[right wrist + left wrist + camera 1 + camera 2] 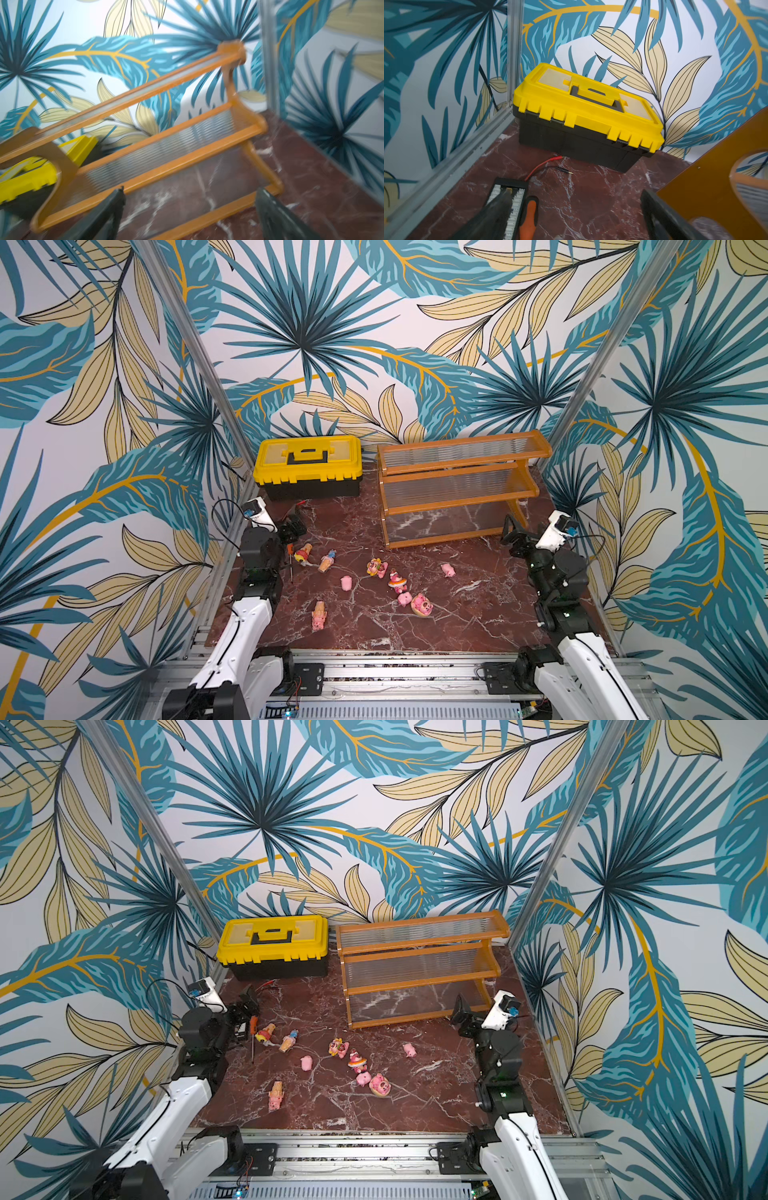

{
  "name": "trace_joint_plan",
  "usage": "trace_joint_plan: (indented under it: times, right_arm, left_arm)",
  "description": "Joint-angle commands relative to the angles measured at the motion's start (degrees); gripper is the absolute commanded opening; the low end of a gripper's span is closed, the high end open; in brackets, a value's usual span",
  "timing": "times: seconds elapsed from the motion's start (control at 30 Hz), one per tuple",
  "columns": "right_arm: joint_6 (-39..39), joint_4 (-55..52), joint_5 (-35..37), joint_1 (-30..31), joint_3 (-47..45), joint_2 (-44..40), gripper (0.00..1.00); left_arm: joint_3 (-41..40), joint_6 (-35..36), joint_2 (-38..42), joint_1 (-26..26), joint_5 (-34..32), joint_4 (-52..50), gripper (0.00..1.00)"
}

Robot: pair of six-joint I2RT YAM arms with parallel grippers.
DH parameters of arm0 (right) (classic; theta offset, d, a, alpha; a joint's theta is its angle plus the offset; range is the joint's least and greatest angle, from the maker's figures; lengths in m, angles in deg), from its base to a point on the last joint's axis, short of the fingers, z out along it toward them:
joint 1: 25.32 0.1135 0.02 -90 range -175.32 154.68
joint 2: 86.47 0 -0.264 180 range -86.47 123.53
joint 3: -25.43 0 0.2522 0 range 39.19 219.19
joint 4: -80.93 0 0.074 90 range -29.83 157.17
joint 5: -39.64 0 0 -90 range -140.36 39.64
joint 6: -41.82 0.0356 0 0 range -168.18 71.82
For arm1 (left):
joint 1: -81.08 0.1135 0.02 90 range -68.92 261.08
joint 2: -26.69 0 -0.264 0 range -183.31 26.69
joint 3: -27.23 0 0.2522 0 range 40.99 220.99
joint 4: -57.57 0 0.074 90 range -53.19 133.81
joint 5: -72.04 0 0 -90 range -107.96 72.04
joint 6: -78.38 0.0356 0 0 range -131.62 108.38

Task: Organize plastic toys on shelves
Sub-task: Pick up the plastic toy at the center of the board.

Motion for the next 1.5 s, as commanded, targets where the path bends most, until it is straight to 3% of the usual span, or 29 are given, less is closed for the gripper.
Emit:
trace_joint_plan:
  times: [0.0,0.07,0.1,0.2,0.37,0.5,0.6,0.87,1.33,1.47]
  right_arm:
    - [10.25,-18.64,-17.47,0.56,6.35,8.32,0.99]
    - [10.40,-23.85,-18.38,4.96,8.59,12.02,0.99]
    - [8.15,-24.45,-16.27,10.20,8.47,12.02,0.99]
    - [3.09,-24.12,-8.02,23.90,5.75,10.98,0.99]
    - [-0.16,-23.83,-5.13,37.94,1.61,13.53,0.99]
    - [-2.03,-22.24,-2.04,45.56,1.37,19.50,0.99]
    - [-2.07,-19.81,-2.29,46.43,1.32,24.27,0.99]
    - [-3.42,-20.32,-1.28,48.82,4.73,34.84,0.94]
    - [-4.54,-20.16,-0.13,51.07,6.38,41.52,0.66]
    - [-4.48,-20.31,1.40,51.18,6.97,42.76,0.63]
  left_arm:
    - [0.38,-14.87,3.42,0.25,9.43,-10.19,1.00]
    - [-1.10,-23.46,3.83,-0.01,15.22,-9.53,1.00]
    - [-2.07,-27.69,3.25,-0.79,18.72,-8.59,1.00]
    - [-2.53,-32.02,0.49,-7.55,23.91,-8.41,1.00]
    - [-2.89,-32.20,-5.26,-25.00,21.24,-5.79,1.00]
    - [-6.11,-36.34,-9.30,-31.62,17.75,1.02,1.00]
    - [-7.16,-38.13,-11.86,-32.39,16.65,5.82,1.00]
    - [-6.87,-37.86,-13.84,-32.68,14.74,6.81,0.99]
    - [-7.62,-38.83,-14.36,-32.73,13.27,8.55,0.99]
    - [-7.54,-39.17,-14.79,-32.66,13.29,9.50,0.99]
